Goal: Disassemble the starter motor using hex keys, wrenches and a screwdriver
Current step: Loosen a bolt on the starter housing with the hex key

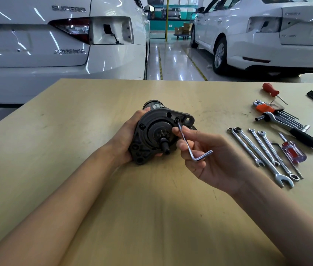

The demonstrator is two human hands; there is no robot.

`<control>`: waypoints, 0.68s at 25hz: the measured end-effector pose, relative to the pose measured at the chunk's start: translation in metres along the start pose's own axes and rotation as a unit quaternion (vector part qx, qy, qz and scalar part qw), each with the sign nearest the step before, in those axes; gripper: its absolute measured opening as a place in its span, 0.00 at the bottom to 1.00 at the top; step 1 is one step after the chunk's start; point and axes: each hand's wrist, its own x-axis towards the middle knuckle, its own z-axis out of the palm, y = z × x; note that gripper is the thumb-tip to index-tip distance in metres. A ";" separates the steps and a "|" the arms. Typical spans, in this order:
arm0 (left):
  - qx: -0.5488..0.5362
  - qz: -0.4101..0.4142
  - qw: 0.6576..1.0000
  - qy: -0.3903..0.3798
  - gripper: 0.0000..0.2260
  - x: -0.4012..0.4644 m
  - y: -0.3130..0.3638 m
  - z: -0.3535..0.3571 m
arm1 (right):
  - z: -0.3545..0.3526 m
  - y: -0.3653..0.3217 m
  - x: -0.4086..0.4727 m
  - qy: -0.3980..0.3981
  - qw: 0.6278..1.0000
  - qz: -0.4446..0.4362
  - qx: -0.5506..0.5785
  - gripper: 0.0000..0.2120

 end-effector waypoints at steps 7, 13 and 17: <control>-0.001 0.002 1.000 -0.002 0.23 0.002 -0.002 -0.003 | -0.002 0.000 0.000 0.021 1.000 -0.003 0.022 0.11; -0.010 -0.002 1.000 -0.009 0.25 0.005 -0.003 -0.004 | -0.003 0.003 0.002 0.022 1.000 -0.008 -0.011 0.08; -0.010 0.011 1.000 -0.023 0.24 0.005 -0.004 -0.006 | -0.001 0.001 0.001 0.022 1.000 -0.001 -0.012 0.07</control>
